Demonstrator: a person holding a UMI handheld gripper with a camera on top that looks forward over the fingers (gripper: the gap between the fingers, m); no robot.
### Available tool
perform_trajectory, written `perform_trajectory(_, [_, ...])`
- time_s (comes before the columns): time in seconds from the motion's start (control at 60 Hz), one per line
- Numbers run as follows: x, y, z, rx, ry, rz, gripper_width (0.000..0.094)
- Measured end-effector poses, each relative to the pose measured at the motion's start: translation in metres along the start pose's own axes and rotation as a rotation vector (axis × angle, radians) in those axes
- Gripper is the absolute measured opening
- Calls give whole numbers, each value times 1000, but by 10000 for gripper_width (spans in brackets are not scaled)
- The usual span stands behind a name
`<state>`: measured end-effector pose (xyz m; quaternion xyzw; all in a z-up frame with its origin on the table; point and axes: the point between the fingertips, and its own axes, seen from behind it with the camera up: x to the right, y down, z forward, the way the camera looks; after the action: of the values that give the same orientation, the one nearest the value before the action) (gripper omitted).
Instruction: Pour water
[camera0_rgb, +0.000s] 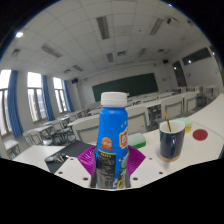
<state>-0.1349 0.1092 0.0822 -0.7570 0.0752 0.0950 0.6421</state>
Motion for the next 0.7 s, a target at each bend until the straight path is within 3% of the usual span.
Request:
perform_trajectory(0.333, [2,-59,9,-4,-319,1201,379])
perform_trajectory(0.55, [-20,-108,-16,46,-348,1571,382])
perform_trajectory(0.7, [-16,-113,-27,49,-342,1671,383])
